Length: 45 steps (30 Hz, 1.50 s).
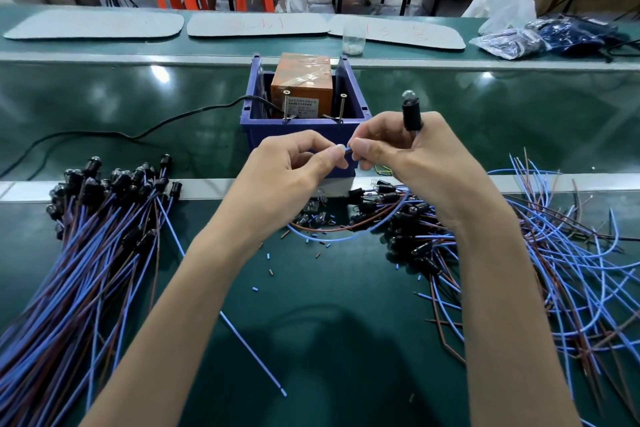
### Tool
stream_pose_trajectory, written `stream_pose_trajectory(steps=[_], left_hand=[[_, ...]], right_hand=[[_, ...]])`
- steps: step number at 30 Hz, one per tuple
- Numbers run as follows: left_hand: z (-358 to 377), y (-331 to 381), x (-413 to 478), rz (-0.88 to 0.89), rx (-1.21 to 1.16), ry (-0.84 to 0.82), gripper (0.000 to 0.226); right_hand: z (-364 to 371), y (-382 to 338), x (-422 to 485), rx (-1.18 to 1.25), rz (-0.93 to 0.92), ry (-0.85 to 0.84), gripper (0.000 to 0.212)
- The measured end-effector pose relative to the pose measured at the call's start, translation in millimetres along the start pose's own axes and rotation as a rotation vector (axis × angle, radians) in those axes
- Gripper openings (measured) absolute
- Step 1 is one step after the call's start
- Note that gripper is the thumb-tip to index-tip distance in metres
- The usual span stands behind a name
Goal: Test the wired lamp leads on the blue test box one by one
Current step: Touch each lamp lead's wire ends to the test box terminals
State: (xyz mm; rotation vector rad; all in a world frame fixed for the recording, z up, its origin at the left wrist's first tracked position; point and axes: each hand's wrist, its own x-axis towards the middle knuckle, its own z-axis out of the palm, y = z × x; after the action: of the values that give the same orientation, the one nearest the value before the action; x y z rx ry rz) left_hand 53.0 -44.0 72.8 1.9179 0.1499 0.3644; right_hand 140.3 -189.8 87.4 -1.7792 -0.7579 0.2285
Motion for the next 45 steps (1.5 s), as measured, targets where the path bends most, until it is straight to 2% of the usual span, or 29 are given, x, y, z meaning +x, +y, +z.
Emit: stream_pose_trajectory(steps=[6, 23, 25, 28, 31, 34, 36, 38, 40, 41, 43, 45], left_hand=[[-0.3, -2.0, 0.3, -0.004, 0.095, 0.059, 0.02], [-13.5, 5.4, -1.5, -0.006, 0.264, 0.159, 0.023], [-27.5, 9.6, -2.9, 0.018, 0.204, 0.237, 0.024], [-41.2, 16.7, -3.6, 0.06, 0.01, 0.316, 0.025], [-33.0, 19.1, -2.3, 0.037, -0.089, 0.295, 0.025], [-19.6, 15.8, -0.8, -0.011, -0.122, 0.214, 0.026], [-13.4, 13.3, 1.5, -0.051, -0.18, 0.171, 0.028], [-8.1, 11.8, 3.9, -0.091, -0.285, 0.162, 0.032], [-4.8, 10.6, 5.6, -0.098, -0.392, 0.181, 0.037], [-3.7, 9.7, 6.0, -0.088, -0.425, 0.198, 0.039], [-1.7, 8.7, 6.1, -0.073, -0.47, 0.244, 0.038], [0.8, 8.7, 5.5, -0.083, -0.509, 0.287, 0.036]], right_hand=[[9.7, 2.6, 3.6, -0.113, 0.093, 0.058, 0.021], [16.3, 4.4, 6.2, -0.083, 0.179, 0.114, 0.023], [9.3, 5.4, 3.9, -0.082, 0.2, 0.127, 0.02], [0.8, 0.7, -3.0, 0.026, 0.17, -0.037, 0.013], [10.2, -3.1, -2.8, 0.05, 0.141, -0.158, 0.015], [22.3, -3.8, 2.6, 0.032, 0.14, -0.127, 0.021], [26.3, -5.8, 4.8, 0.078, 0.136, -0.045, 0.033], [26.1, -7.6, 6.3, 0.177, 0.146, 0.049, 0.058], [23.2, -8.5, 7.3, 0.246, 0.184, 0.077, 0.08], [21.7, -8.3, 7.1, 0.267, 0.208, 0.072, 0.084], [20.2, -6.8, 6.7, 0.3, 0.228, 0.108, 0.072], [22.2, -5.7, 6.5, 0.351, 0.189, 0.219, 0.04]])
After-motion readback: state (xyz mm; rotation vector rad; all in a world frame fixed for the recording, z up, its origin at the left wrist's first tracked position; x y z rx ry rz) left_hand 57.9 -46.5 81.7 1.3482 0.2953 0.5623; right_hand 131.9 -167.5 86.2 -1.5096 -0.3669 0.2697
